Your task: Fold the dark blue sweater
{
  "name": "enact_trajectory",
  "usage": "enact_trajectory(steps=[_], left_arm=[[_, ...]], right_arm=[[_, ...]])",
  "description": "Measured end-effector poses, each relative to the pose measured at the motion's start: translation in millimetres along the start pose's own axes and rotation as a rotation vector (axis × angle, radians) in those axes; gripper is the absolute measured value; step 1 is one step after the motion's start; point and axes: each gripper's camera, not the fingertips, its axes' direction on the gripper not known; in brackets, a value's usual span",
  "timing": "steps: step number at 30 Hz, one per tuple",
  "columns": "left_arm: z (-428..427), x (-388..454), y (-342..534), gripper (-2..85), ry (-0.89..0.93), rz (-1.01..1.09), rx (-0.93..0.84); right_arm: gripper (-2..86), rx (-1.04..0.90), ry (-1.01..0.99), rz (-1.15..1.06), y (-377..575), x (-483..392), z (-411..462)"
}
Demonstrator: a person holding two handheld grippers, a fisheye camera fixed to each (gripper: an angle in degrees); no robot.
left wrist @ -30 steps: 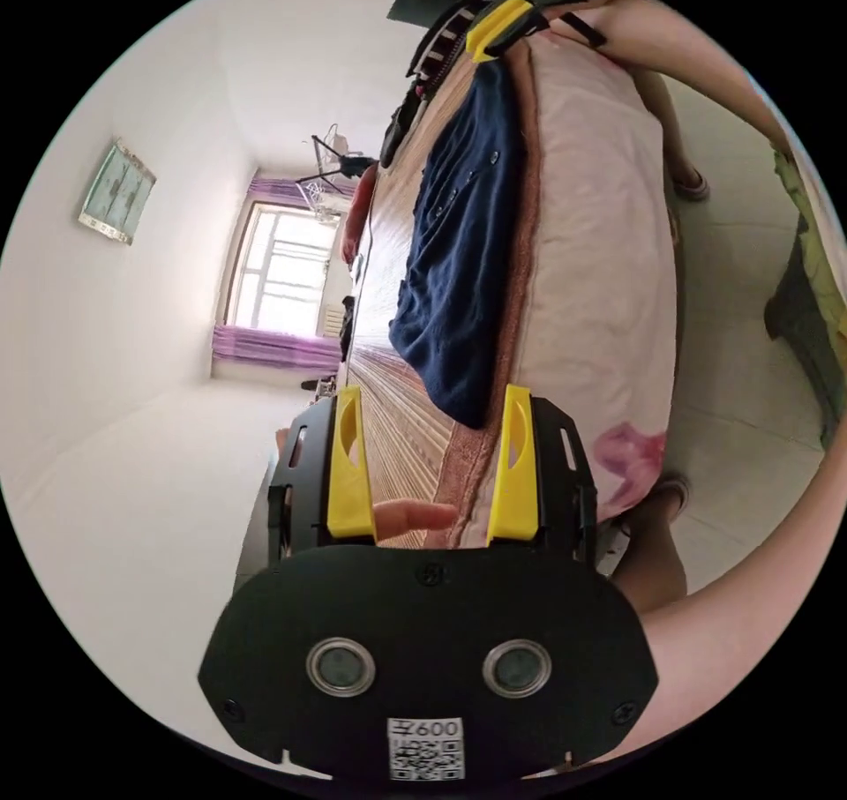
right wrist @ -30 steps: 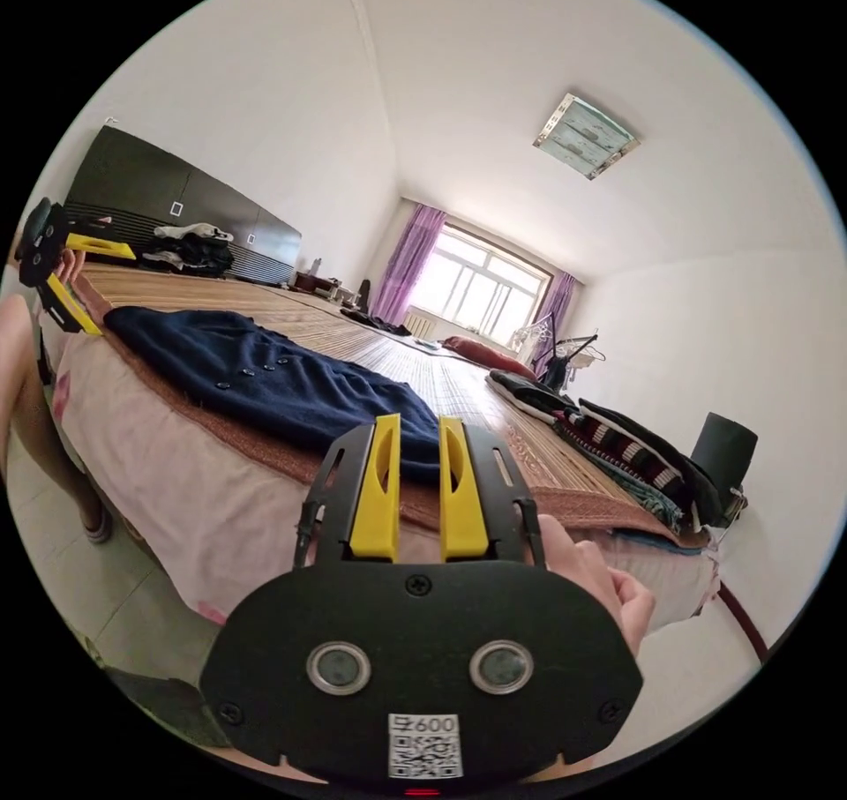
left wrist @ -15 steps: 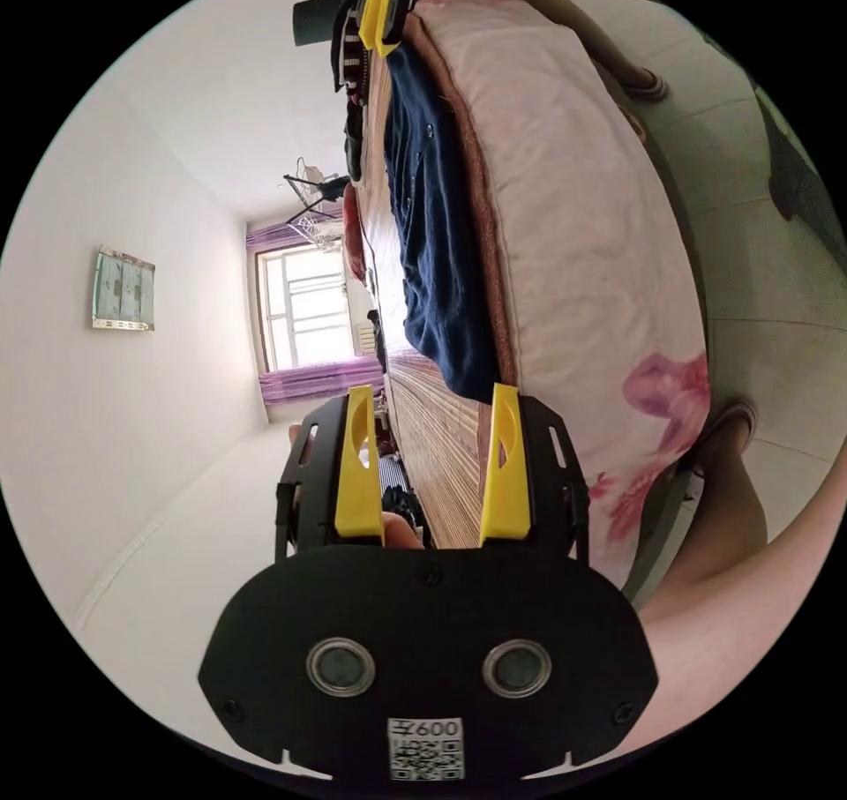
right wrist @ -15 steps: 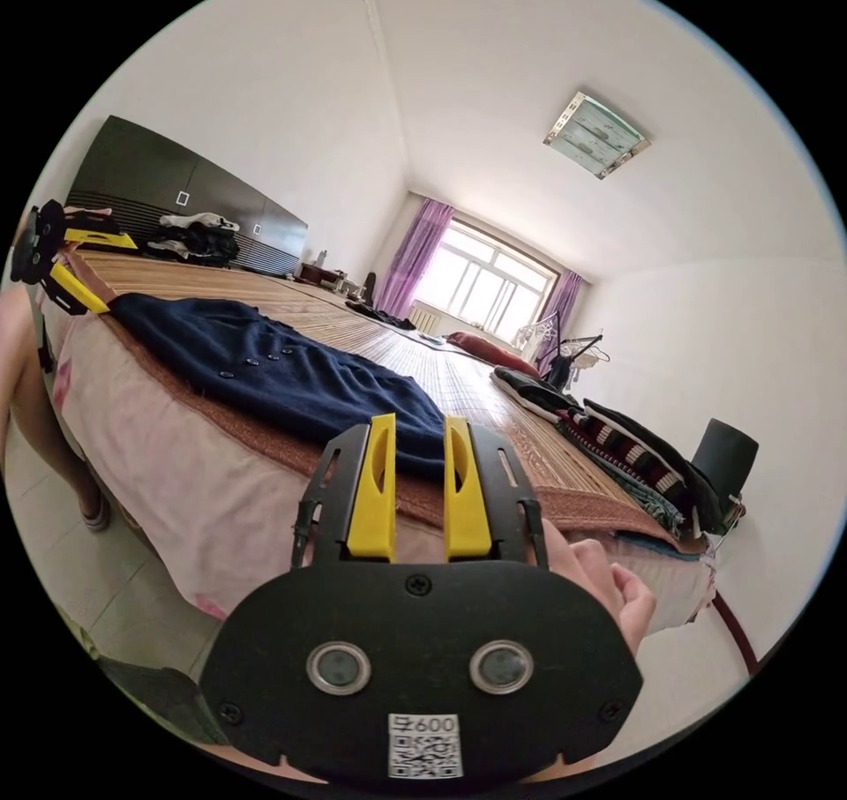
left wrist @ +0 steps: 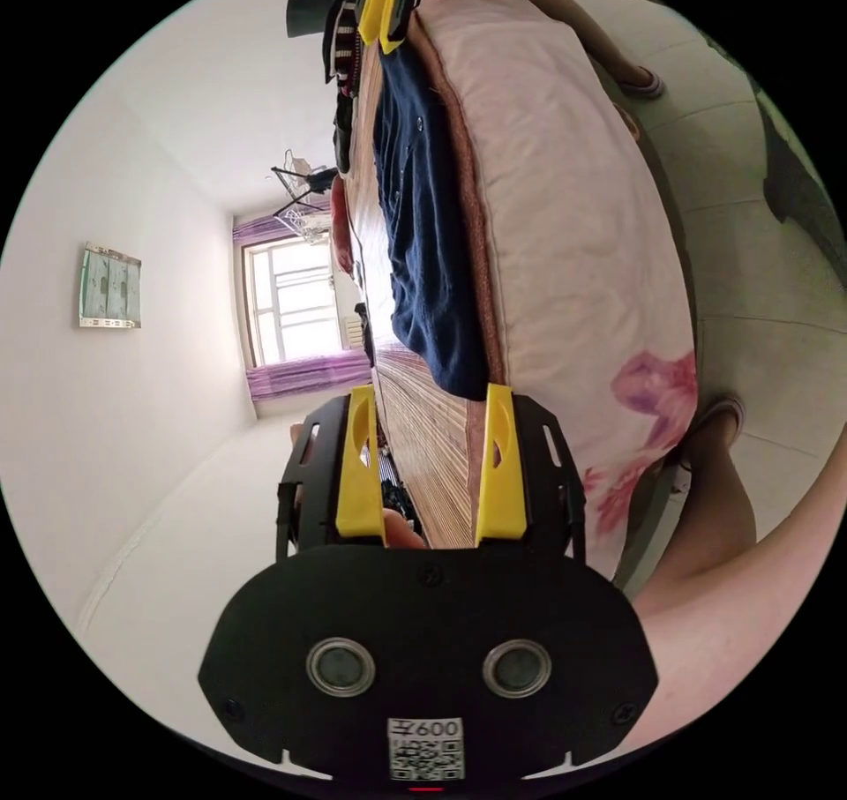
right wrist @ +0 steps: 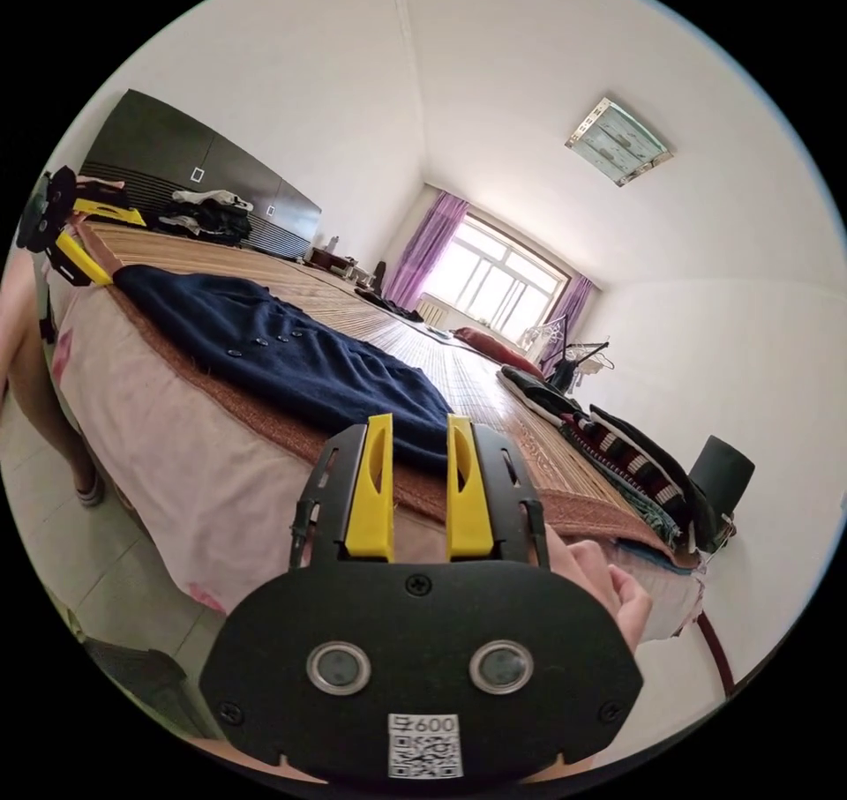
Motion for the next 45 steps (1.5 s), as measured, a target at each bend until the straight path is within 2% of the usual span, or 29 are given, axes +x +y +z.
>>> enact_trajectory(steps=[6, 10, 12, 13, 15, 17, 19, 22, 24, 26, 31, 33, 36, 39, 42, 45], left_arm=[[6, 29, 7, 4.9, 0.052, 0.051, 0.006], [15, 26, 16, 3.3, 0.089, -0.047, -0.024], [17, 18, 28, 2.9, 0.086, -0.103, -0.016], [19, 14, 34, 2.8, 0.099, -0.122, -0.012], [23, 8, 45, 2.7, 0.121, -0.158, -0.015], [28, 4, 57, 2.6, 0.130, -0.198, -0.010], [36, 3, 74, 2.6, 0.151, -0.247, -0.003], [45, 13, 92, 2.6, 0.167, -0.274, 0.012], [50, 23, 104, 2.5, 0.157, -0.268, 0.020], [56, 30, 118, 2.5, 0.159, -0.288, 0.027], [78, 39, 163, 2.3, 0.228, -0.433, 0.069], [87, 42, 181, 2.3, 0.239, -0.471, 0.087], [102, 45, 210, 2.1, 0.297, -0.551, 0.103], [117, 55, 238, 2.2, 0.291, -0.609, 0.127], [141, 64, 262, 2.5, 0.297, -0.661, 0.131], [163, 71, 283, 3.3, 0.308, -0.690, 0.130]], right_arm=[[7.2, -0.007, -0.015, 0.034, -11, 2, 1], [5.6, -0.005, -0.039, -0.034, -19, -14, -7], [3.8, -0.007, -0.068, 0.025, -29, -18, -17], [1.6, -0.045, -0.101, 0.107, -38, -20, -22], [0.1, -0.144, -0.192, 0.123, -54, -32, -21], [-0.4, -0.269, -0.333, 0.061, -77, -58, -13], [-0.4, -0.303, -0.434, -0.045, -99, -84, -14], [0.5, -0.245, -0.570, -0.007, -139, -106, -24], [6.2, -0.169, -0.677, -0.046, -160, -120, -32], [10.9, -0.169, -0.655, -0.160, -188, -154, -30], [12.6, -0.027, -0.528, -0.406, -227, -242, -34], [12.3, 0.000, -0.538, -0.395, -243, -262, -32], [11.7, -0.093, -0.496, -0.391, -263, -290, -13], [10.7, -0.089, -0.433, -0.406, -270, -306, 2], [9.0, -0.211, -0.433, -0.459, -271, -323, 24], [4.2, -0.218, -0.404, -0.418, -273, -321, 28]])
